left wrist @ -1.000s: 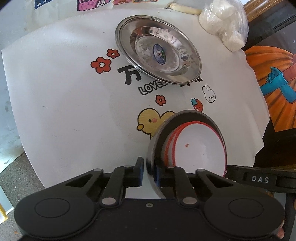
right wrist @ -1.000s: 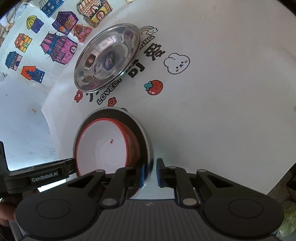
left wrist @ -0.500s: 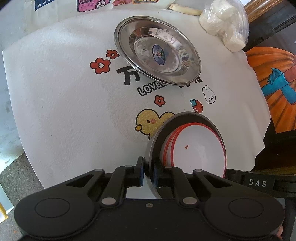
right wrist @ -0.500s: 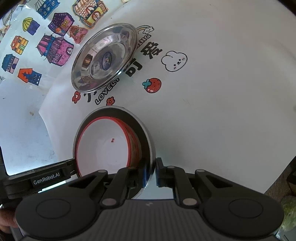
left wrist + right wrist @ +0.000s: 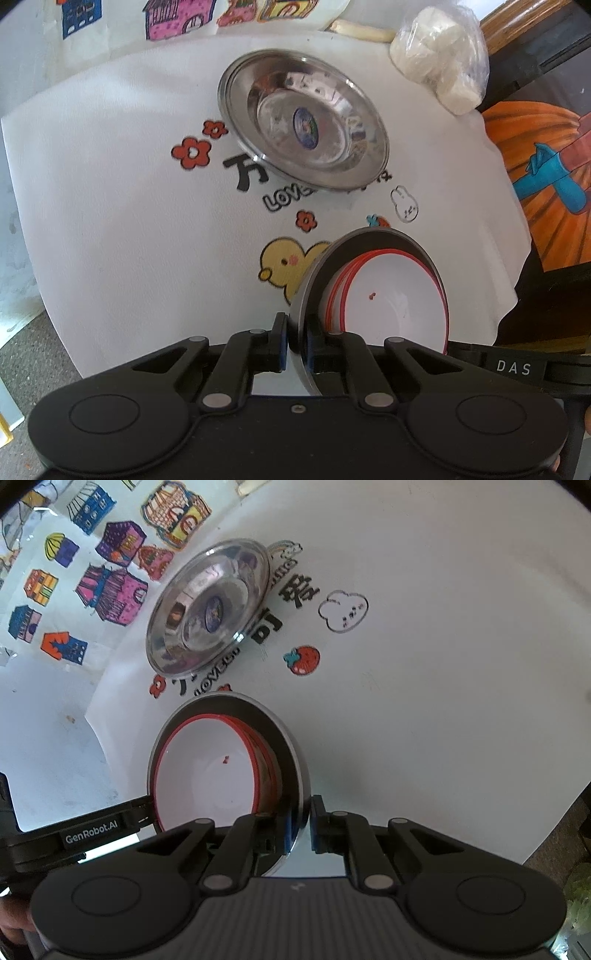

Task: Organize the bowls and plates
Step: 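Close both tools on the steel bowl rim, then lift and carry the steel bowl with both tools onto the steel dish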

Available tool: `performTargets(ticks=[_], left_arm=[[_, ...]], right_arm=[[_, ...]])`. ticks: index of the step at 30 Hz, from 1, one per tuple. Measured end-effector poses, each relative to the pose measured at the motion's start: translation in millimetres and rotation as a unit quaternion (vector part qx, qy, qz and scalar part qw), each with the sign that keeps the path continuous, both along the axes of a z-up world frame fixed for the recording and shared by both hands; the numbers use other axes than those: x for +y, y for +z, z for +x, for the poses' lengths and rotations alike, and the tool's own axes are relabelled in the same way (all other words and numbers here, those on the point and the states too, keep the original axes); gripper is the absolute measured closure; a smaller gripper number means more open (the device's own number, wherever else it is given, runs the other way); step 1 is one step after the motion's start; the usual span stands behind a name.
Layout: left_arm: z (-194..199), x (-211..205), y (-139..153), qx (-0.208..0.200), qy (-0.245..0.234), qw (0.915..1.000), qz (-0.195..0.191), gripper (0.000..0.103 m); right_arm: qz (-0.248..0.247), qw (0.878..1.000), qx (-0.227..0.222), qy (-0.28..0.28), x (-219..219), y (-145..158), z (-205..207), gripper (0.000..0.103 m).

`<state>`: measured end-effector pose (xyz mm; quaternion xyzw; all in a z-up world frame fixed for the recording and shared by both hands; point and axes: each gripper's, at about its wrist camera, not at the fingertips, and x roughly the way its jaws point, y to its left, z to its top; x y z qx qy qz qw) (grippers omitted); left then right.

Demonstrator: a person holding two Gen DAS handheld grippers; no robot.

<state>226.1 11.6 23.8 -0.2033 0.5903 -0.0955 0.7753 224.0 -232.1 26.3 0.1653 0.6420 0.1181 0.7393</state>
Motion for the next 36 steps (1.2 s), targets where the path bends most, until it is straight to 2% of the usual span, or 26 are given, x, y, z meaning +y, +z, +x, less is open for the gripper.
performTargets(ticks=[18,28,36], left_arm=[[52,16,33,-0.052,0.032,0.9980,-0.020,0.095],[81,23,44,-0.064,0.041,0.9970,-0.016,0.095],[104,31,40,-0.062,0.060,0.9962,-0.015,0.095]], right_arm=[[0.017,0.999,-0.047,0.001,7,29,53,0.092],[0.028,0.998,-0.058,-0.002,11,39,89,0.092],[0.040,0.997,-0.061,-0.007,16,34,116,0.092]])
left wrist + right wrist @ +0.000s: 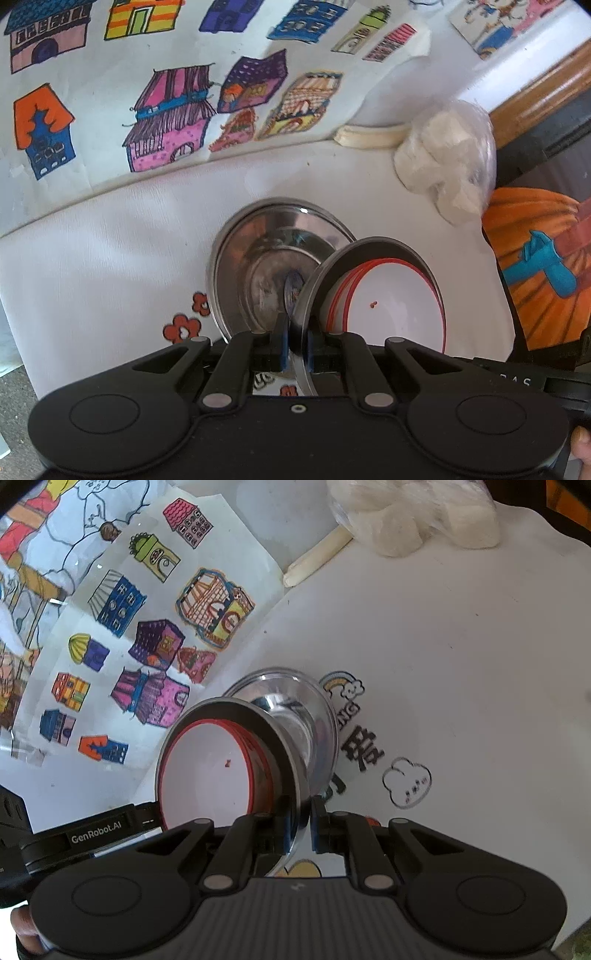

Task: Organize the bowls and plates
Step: 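Lift and carry the steel bowl with both tools onto the steel dish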

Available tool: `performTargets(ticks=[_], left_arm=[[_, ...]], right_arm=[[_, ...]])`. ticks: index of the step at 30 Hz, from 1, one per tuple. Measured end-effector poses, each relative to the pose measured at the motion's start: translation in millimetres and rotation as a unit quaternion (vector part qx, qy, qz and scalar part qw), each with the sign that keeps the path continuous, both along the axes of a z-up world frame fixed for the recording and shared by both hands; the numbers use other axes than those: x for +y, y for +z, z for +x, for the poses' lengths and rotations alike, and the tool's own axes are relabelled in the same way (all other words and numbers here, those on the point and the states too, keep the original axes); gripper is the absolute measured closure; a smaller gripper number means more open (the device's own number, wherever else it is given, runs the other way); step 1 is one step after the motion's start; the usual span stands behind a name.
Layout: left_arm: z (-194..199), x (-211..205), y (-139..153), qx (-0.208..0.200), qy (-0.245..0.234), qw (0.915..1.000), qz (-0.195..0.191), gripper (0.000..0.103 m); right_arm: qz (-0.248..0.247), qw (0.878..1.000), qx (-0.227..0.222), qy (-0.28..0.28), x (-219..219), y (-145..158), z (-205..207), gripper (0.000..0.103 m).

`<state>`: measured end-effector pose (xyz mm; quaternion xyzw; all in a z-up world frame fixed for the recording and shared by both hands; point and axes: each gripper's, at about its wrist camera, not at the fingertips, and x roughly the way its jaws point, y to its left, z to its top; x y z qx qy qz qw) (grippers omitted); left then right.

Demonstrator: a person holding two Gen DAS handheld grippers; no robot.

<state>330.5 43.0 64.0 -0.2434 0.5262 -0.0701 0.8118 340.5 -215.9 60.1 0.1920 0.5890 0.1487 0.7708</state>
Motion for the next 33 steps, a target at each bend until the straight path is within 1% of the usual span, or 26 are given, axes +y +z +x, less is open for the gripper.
performTargets(ticks=[7,22,33], left_arm=[[15,7,-9,0.009,0.017,0.9998,0.000,0.094],[29,16,-20,0.019,0.037,0.9991,-0.005,0.094],[38,19,-27,0.028,0.044,0.9986,-0.008,0.094]], right_arm=[[0.009,1.000,0.002,-0.001,8,-9,21,0.092],[0.024,1.000,0.007,-0.007,13,-23,39,0.092],[0.031,0.999,0.015,-0.012,15,-30,46,0.092]])
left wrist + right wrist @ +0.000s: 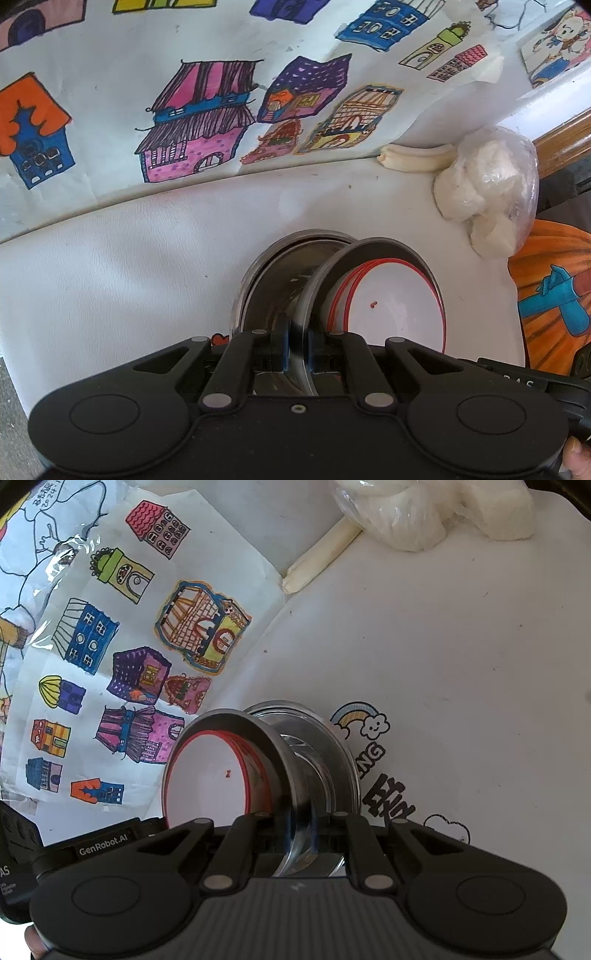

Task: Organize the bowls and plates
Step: 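Lift and carry the steel bowl with both tools onto the steel dish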

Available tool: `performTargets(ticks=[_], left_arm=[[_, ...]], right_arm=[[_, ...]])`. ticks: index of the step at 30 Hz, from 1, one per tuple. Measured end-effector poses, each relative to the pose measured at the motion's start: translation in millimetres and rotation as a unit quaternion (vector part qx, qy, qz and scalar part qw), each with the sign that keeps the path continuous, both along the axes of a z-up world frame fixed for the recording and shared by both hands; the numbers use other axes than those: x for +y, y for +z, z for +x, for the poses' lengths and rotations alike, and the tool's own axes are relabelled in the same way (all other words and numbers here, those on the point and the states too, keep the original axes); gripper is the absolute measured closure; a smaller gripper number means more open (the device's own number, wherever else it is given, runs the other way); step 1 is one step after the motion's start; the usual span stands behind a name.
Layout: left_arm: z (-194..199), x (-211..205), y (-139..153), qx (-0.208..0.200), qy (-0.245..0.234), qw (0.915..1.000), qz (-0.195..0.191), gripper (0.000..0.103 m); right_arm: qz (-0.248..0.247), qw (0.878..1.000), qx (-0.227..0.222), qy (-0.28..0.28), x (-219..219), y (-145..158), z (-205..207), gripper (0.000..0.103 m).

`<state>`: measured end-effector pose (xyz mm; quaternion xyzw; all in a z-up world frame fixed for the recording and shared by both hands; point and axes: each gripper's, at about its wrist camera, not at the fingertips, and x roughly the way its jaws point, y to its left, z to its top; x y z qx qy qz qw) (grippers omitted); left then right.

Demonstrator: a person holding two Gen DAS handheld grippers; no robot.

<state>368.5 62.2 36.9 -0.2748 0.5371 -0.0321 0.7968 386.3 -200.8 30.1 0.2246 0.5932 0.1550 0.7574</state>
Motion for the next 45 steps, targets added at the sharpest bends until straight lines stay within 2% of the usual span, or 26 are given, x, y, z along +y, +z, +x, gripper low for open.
performTargets(ticks=[18,42,45], left_arm=[[2,3,-11,0.015,0.006,0.9999,0.005,0.094],[3,3,-12,0.021,0.009,0.9997,0.009,0.095],[2,4,-8,0.011,0.011,0.9998,0.014,0.095]], right_arm=[[0.000,1.000,0.016,0.004,7,-14,9,0.092],[-0.003,1.000,0.012,0.007,10,-12,9,0.091],[-0.013,1.000,0.001,0.004,9,-8,8,0.089]])
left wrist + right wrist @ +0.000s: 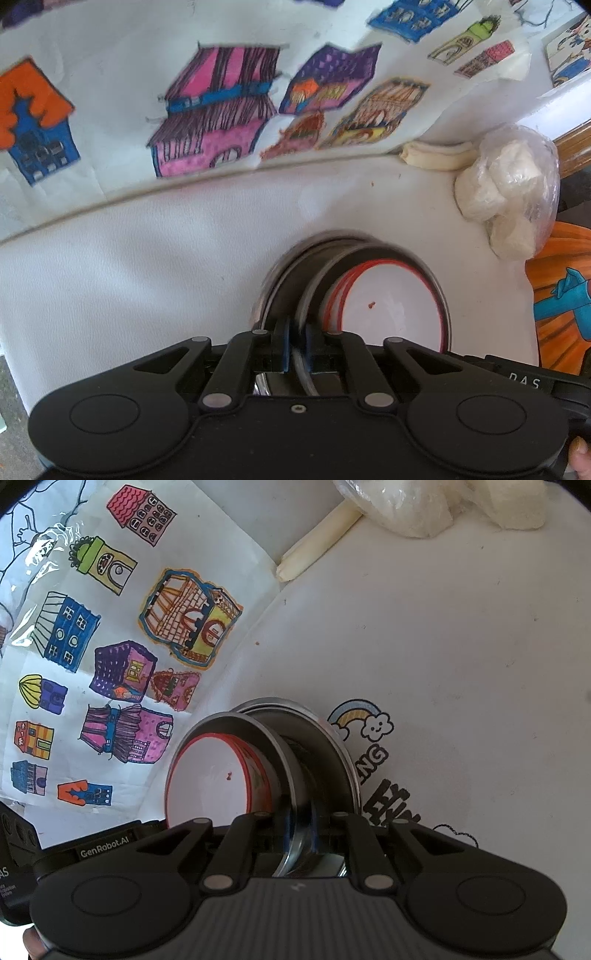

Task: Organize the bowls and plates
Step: 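Lift and carry the steel bowl with both tools onto the steel dish, then lower the steel bowl onto the steel dish and open both tools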

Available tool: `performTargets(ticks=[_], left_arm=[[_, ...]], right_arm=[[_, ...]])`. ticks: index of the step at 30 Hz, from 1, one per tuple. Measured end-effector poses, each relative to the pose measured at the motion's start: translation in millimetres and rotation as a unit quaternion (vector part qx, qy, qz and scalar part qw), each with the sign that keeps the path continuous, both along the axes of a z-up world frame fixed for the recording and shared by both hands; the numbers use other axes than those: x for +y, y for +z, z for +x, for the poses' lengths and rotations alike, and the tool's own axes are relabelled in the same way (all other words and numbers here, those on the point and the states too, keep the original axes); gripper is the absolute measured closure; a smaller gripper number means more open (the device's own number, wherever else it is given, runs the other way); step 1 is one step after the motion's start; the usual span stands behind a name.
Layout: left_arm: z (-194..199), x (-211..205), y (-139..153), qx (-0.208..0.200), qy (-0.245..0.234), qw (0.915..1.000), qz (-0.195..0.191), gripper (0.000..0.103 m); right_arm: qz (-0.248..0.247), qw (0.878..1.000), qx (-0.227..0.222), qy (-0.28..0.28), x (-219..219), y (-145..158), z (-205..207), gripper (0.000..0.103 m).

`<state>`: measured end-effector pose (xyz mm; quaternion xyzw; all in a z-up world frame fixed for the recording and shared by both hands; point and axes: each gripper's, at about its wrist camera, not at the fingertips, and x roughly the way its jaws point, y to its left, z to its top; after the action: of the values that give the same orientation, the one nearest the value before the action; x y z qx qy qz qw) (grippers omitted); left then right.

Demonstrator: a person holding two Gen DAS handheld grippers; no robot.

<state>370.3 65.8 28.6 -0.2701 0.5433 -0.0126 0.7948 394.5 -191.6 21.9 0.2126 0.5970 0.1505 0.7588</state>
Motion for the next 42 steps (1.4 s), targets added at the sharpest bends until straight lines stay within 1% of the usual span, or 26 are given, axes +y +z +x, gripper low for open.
performTargets(ticks=[12,17,21,24,25,26,30,32,36,38,40,42], left_arm=[[-3,0,4,-0.005,0.000,1.0000,0.005,0.093],[-5,2,10,-0.013,0.006,0.9998,0.011,0.082],[-9,1,15,-0.019,0.011,0.9994,0.025,0.073],[-13,0,18,-0.024,0.016,0.9990,0.034,0.067],[-14,0,20,-0.027,0.017,0.9989,0.034,0.060],[-16,1,22,-0.030,0.020,0.9987,0.037,0.057],[-22,0,30,-0.041,0.022,0.9978,0.048,0.053],[-26,0,33,-0.048,0.022,0.9976,0.044,0.042],[-34,-3,42,-0.063,0.017,0.9971,0.041,0.039],[-40,-6,47,-0.070,0.013,0.9966,0.042,0.034],[-45,-8,51,-0.077,0.011,0.9961,0.042,0.029],[-52,-11,56,-0.088,0.009,0.9951,0.045,0.025]], right_arm=[[-0.001,1.000,-0.003,-0.003,-3,1,-4,0.088],[0.000,1.000,-0.008,-0.005,-6,5,-6,0.086],[0.001,1.000,-0.026,-0.007,-9,13,-9,0.082],[-0.012,0.999,-0.040,-0.007,-10,20,-12,0.082],[-0.015,0.999,-0.044,-0.008,-10,22,-14,0.082],[-0.016,0.999,-0.046,-0.008,-10,23,-15,0.082],[-0.020,0.998,-0.055,-0.011,-13,28,-22,0.076],[-0.020,0.998,-0.059,-0.013,-15,31,-25,0.073],[-0.020,0.997,-0.067,-0.015,-18,38,-34,0.067],[-0.022,0.997,-0.074,-0.018,-20,42,-39,0.063],[-0.025,0.996,-0.081,-0.020,-22,46,-45,0.052],[-0.027,0.995,-0.089,-0.020,-25,50,-51,0.046]])
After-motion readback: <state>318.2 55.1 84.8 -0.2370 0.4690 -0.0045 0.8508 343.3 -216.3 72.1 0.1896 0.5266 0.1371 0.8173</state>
